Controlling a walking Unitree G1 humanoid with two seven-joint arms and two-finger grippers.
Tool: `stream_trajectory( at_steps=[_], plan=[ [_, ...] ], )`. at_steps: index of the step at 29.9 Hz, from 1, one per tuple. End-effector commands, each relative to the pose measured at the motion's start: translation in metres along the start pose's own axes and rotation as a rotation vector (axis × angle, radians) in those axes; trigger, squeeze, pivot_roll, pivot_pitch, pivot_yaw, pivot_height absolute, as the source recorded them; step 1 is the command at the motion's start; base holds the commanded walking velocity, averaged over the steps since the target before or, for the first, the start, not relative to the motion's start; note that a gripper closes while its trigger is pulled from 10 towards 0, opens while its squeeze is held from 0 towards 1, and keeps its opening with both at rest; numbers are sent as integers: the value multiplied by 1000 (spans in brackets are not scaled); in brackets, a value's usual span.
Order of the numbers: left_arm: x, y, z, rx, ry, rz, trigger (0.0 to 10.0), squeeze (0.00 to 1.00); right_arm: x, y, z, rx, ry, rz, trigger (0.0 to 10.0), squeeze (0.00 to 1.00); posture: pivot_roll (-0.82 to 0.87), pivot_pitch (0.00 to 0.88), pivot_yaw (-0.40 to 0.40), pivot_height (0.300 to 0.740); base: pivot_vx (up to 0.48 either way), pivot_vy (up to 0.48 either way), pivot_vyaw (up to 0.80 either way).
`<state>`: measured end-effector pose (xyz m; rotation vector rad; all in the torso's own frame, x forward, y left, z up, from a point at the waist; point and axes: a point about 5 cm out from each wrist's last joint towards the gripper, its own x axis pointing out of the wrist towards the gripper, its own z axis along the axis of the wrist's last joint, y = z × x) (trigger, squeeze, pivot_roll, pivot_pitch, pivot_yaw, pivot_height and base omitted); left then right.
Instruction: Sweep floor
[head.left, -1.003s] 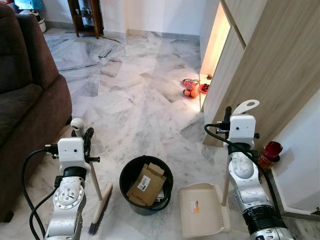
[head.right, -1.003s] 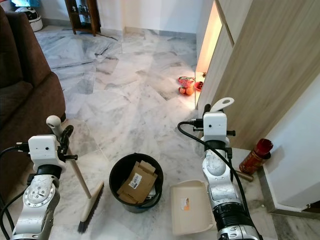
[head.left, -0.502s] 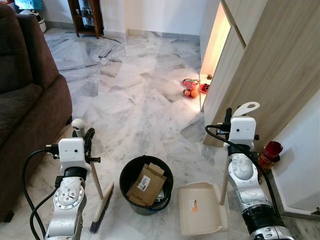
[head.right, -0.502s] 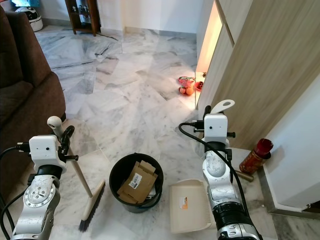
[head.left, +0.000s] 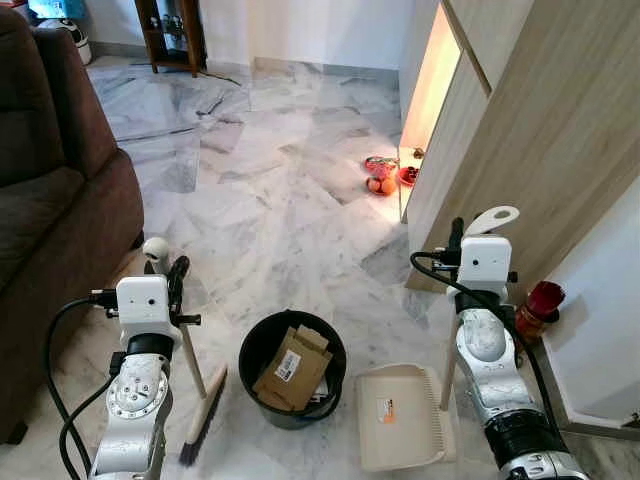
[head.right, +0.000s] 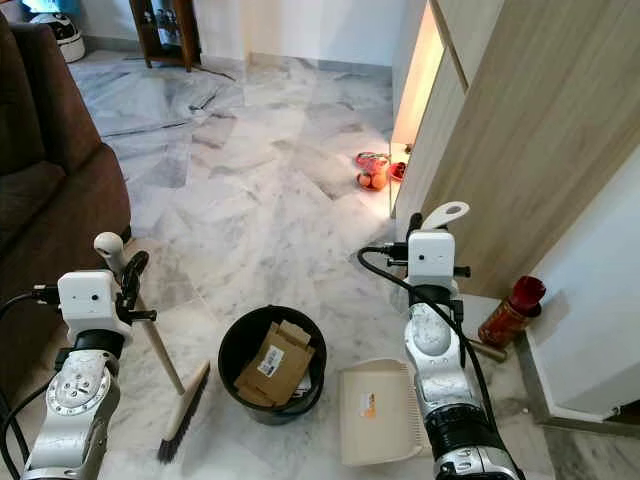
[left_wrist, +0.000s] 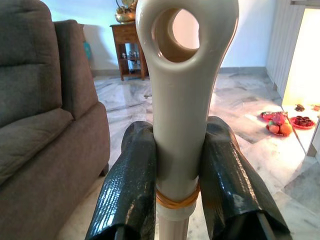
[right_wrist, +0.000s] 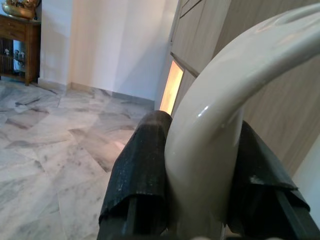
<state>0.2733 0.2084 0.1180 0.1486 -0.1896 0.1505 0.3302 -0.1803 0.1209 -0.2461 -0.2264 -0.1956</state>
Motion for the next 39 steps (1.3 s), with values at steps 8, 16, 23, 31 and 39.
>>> stream_trajectory(
  at_steps=[8,16,23,31,39],
  plan=[
    [3,0,10,-6,-46,7,10000,0,6,-3,7,-2,-39,-7,10000,0,55,72,-45,740,-291,0,0],
    [3,0,11,-7,-49,7,10000,0,6,-3,6,3,-35,-9,10000,0,55,72,-45,740,-291,0,0],
    [4,0,11,-6,-50,8,10000,0,6,-3,4,32,-22,-18,10000,0,56,60,-45,740,-292,0,0],
    [4,0,10,-8,-51,4,10000,0,6,-2,5,64,-24,-16,10000,0,54,43,-44,740,-291,0,0],
    [5,-2,10,-9,-52,0,10000,0,6,1,5,86,-23,-5,10000,0,55,27,-44,740,-180,0,0]
  ],
)
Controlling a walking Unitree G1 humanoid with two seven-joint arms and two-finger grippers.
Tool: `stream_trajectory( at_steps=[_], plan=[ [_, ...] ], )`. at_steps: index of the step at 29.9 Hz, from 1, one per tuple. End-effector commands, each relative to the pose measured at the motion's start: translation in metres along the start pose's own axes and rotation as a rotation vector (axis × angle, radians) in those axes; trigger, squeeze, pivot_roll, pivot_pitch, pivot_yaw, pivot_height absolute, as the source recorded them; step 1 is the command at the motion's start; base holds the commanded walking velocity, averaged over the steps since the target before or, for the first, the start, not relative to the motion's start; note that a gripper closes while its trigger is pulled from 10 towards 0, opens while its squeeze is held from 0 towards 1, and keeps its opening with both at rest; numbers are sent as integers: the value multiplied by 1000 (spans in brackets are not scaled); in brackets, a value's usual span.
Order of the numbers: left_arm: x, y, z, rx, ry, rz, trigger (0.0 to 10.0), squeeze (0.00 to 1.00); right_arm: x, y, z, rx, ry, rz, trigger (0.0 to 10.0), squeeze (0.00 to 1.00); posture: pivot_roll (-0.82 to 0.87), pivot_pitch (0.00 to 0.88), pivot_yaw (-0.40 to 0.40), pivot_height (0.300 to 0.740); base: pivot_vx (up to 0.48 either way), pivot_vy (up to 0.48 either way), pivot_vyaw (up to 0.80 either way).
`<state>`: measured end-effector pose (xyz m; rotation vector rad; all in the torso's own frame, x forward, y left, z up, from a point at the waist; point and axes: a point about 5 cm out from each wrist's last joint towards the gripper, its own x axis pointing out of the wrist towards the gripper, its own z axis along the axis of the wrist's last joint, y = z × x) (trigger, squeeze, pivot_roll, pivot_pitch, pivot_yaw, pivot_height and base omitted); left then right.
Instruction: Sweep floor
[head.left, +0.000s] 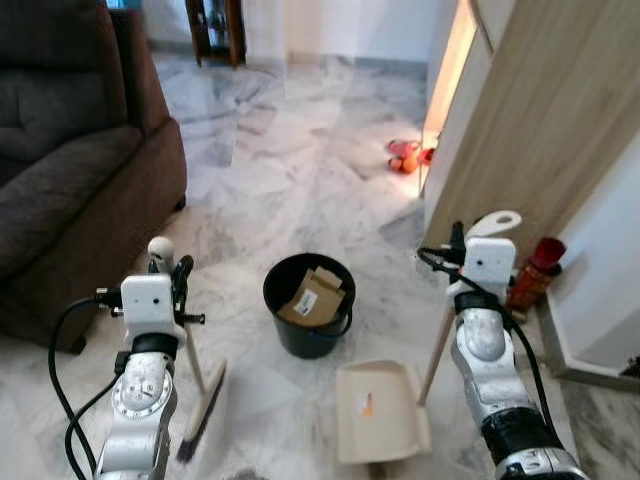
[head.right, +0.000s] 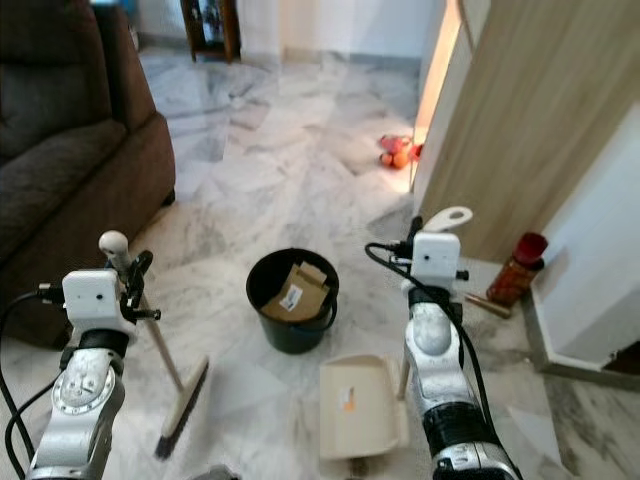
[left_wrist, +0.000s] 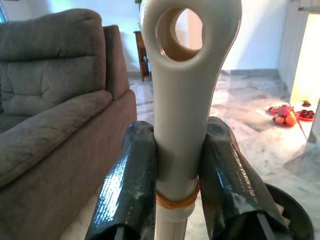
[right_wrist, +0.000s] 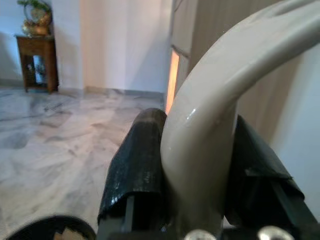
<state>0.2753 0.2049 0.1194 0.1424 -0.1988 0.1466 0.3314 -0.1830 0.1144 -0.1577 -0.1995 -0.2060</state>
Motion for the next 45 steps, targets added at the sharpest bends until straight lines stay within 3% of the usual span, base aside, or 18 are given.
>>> stream_trajectory(
  at_steps=[1,12,27,30,45],
  plan=[
    [3,1,8,-2,-41,2,10000,0,6,3,12,4,-59,16,10000,0,55,27,-44,740,0,0,0],
    [4,-2,6,-9,-34,-14,10000,0,6,-1,11,28,-50,7,10000,0,53,37,-46,740,0,0,-43],
    [5,-3,6,-14,-24,-21,10000,0,7,0,9,25,-33,13,10000,0,52,54,-49,740,0,0,-800],
    [5,-2,5,23,-19,-19,10000,0,7,0,8,19,-28,10,10000,0,49,59,-49,740,0,0,-800],
    [6,-5,5,7,-17,-20,10000,0,6,3,8,15,-19,18,10000,0,42,71,-53,740,0,-212,-800]
  ],
)
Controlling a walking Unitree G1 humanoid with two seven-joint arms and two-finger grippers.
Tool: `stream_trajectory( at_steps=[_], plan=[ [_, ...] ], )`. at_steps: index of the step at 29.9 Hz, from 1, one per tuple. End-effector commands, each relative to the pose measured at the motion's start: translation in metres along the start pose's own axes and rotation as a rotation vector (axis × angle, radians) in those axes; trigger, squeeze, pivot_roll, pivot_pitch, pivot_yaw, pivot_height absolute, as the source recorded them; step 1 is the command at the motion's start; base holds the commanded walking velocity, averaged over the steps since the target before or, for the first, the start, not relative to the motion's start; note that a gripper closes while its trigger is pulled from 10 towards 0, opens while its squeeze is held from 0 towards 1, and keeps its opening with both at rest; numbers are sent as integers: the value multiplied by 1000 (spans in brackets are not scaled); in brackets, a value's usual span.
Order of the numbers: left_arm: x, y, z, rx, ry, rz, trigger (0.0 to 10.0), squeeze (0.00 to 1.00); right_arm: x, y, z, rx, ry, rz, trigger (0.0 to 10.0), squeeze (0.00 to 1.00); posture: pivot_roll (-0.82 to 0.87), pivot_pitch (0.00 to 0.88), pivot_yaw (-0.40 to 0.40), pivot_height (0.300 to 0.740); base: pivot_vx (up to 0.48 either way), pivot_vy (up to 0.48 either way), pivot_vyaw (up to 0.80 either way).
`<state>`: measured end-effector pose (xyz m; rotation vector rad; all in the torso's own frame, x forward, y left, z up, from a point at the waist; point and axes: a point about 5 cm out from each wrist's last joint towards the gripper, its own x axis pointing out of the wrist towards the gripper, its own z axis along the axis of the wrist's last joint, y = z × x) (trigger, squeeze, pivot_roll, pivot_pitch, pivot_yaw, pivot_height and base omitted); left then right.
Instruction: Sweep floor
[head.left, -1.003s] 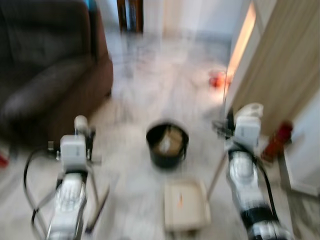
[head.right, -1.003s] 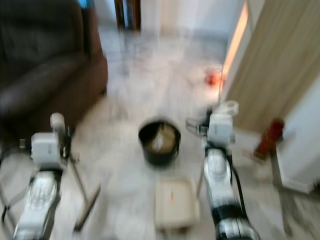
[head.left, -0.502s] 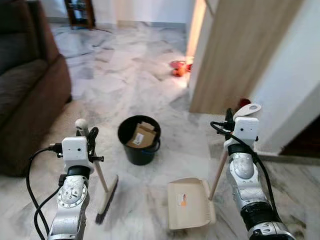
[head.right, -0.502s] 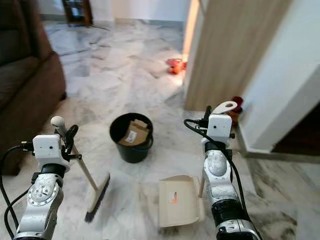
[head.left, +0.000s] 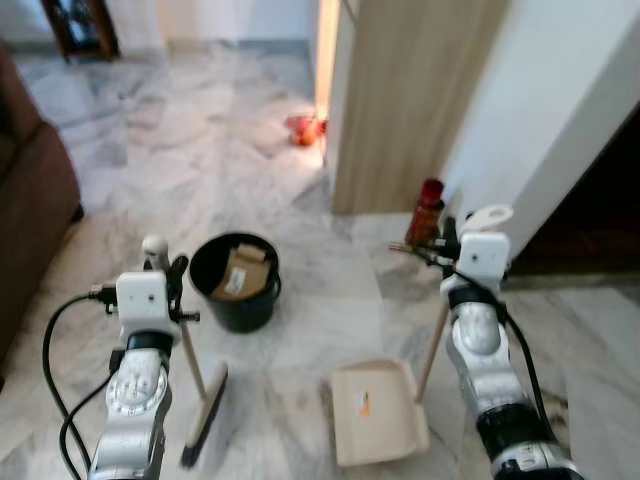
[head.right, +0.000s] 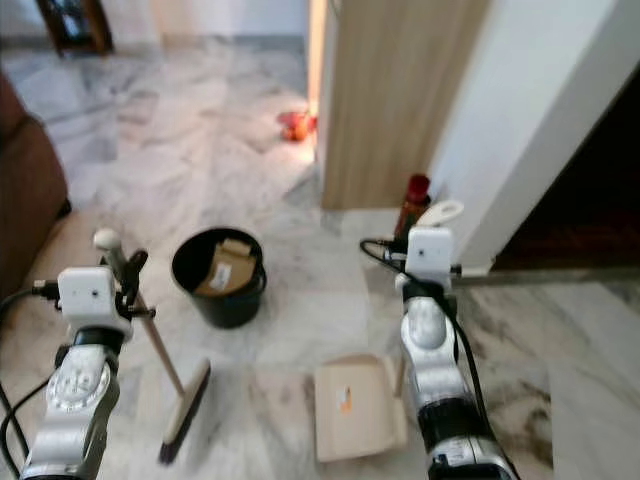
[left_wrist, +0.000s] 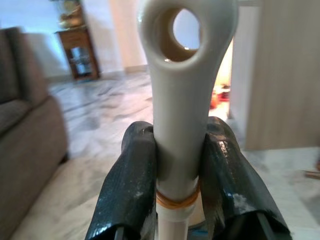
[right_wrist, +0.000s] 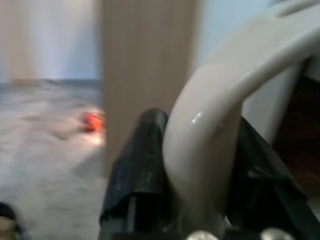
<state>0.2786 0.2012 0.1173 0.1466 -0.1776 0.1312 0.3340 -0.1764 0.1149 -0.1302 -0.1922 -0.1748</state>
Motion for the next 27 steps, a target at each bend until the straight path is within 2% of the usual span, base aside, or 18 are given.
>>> stream_trajectory(
  at_steps=[1,21,27],
  plan=[
    [3,-1,7,5,-37,-3,10000,0,5,-4,7,-14,-26,-9,10000,0,42,71,-53,740,0,0,-800],
    [5,-2,7,4,-36,-16,10000,0,5,-2,7,-15,-26,-6,10000,0,42,48,-51,740,0,0,-800],
    [6,-6,7,23,-29,-52,10000,0,5,-1,8,-13,-30,-2,10000,0,43,40,-51,740,0,0,-800]
  ],
)
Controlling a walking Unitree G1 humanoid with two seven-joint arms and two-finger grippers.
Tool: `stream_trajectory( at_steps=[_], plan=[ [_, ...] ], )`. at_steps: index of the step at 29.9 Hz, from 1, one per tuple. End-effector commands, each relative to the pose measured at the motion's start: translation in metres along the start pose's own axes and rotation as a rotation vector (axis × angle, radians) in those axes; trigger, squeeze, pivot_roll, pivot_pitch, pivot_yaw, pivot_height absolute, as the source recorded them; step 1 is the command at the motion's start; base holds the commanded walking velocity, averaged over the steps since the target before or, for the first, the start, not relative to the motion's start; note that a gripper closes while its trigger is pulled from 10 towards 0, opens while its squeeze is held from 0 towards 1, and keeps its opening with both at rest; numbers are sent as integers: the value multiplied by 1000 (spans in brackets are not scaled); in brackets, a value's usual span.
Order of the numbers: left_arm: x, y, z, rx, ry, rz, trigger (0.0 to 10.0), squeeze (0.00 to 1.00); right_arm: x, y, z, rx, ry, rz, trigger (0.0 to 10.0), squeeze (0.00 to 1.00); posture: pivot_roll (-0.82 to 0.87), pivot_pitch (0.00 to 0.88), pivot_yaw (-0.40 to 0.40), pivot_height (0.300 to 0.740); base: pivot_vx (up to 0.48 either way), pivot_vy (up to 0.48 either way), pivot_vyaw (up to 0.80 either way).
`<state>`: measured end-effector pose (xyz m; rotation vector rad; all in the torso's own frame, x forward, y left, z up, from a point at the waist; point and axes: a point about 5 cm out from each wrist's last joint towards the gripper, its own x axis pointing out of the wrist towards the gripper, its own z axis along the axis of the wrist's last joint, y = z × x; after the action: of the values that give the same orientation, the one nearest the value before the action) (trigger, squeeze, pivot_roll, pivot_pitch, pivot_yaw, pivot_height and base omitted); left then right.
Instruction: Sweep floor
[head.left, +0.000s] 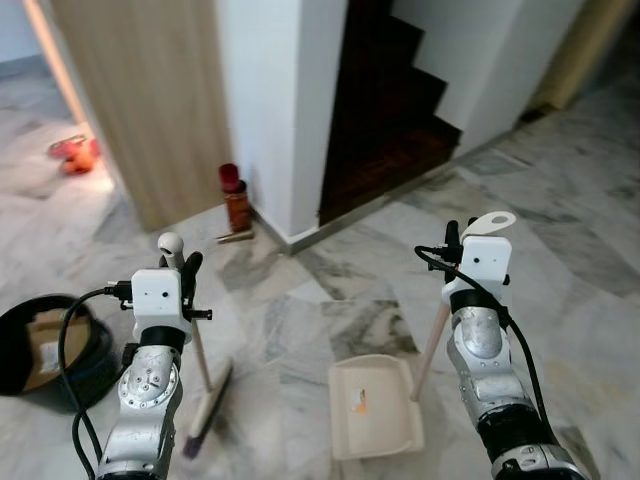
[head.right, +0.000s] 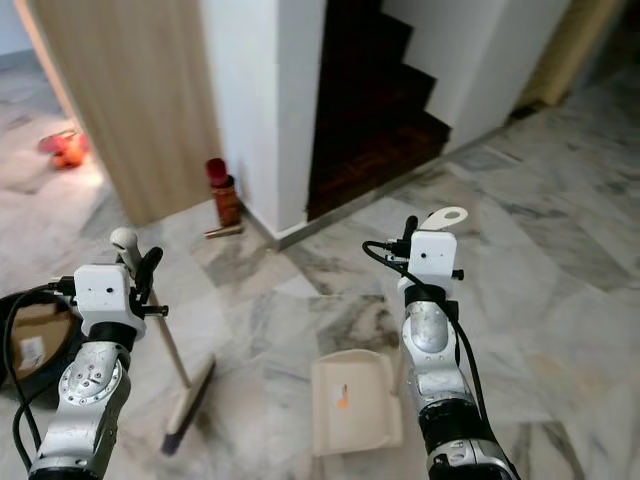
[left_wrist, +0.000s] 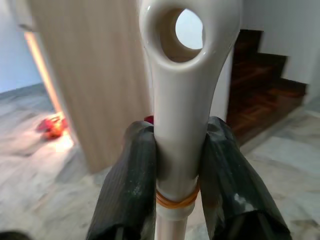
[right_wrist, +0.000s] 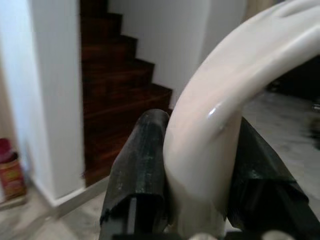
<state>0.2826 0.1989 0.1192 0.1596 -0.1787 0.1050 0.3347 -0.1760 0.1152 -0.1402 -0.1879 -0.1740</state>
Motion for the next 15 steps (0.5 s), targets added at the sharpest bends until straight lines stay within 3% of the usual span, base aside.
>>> stream_trajectory(
  at_steps=[1,4,15],
  plan=[
    [3,-4,5,12,-26,-26,10000,0,5,-2,8,-2,-33,-4,10000,0,43,36,-50,740,0,-405,-800],
    [3,-4,4,2,-23,-32,10000,0,5,-1,7,0,-32,-4,10000,0,45,32,-48,740,0,-395,-800],
    [3,-10,1,-22,0,-81,10000,0,6,-1,9,1,-37,-4,10000,0,47,27,-50,740,0,0,-800]
  ],
)
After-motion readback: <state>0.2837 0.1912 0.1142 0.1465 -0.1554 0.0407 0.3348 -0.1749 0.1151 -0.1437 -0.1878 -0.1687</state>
